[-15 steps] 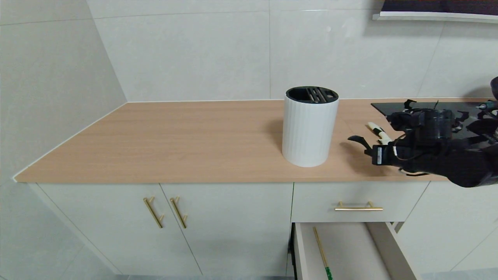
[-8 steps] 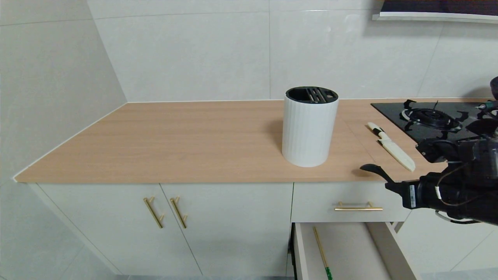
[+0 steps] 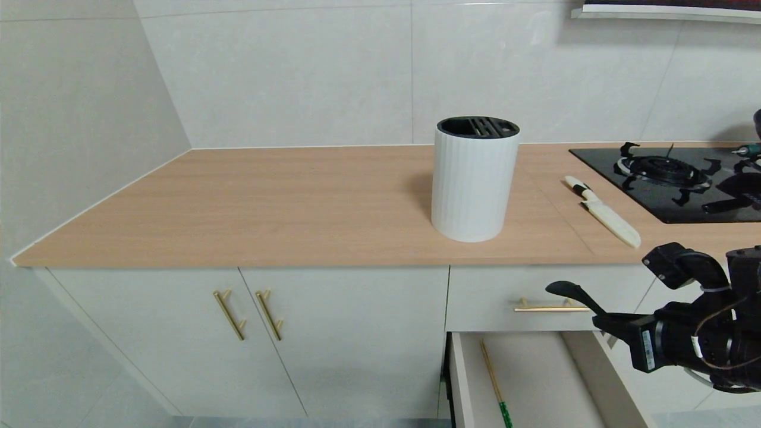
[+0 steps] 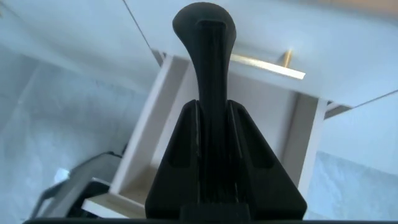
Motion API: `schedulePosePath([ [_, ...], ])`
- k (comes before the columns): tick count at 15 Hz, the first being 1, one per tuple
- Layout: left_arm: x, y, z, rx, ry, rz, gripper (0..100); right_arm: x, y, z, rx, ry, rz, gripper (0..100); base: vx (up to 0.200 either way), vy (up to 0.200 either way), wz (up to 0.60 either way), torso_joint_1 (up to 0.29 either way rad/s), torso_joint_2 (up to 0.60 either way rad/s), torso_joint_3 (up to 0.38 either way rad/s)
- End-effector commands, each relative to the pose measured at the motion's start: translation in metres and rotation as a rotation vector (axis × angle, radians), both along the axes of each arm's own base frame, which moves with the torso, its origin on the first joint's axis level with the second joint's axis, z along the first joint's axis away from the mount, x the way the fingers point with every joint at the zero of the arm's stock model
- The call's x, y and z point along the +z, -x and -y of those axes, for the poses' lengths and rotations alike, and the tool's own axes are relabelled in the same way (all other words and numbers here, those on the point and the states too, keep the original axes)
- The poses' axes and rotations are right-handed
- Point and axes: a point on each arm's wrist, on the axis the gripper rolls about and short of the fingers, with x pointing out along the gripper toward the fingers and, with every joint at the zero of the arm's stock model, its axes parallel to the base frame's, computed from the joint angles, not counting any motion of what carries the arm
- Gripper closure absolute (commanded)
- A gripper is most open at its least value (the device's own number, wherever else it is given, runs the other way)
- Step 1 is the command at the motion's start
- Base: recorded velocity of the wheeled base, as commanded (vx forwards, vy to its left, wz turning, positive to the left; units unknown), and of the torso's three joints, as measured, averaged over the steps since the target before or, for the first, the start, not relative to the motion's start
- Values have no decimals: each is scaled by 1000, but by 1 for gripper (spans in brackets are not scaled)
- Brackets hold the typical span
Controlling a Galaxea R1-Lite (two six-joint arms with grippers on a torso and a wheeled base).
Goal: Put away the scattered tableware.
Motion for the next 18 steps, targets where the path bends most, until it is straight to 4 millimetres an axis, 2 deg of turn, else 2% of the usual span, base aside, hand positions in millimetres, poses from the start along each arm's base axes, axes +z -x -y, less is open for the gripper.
schedulePosePath([
  [1,0,0,0,1,2,0,0,-3,3,-1,10,4,-12,100,0,0,0,-178,491,276],
  [5,0,0,0,1,2,0,0,-13,6,-10,61,20,-53,100,0,0,0,-187,486,288],
  [10,0,0,0,1,0,0,0,-35,-5,-15,65,52,-151,100,0,0,0,-162,468,297],
  [18,0,0,0,1,2,0,0,-41,-7,-16,62,60,-175,100,0,0,0,-97,400,295],
])
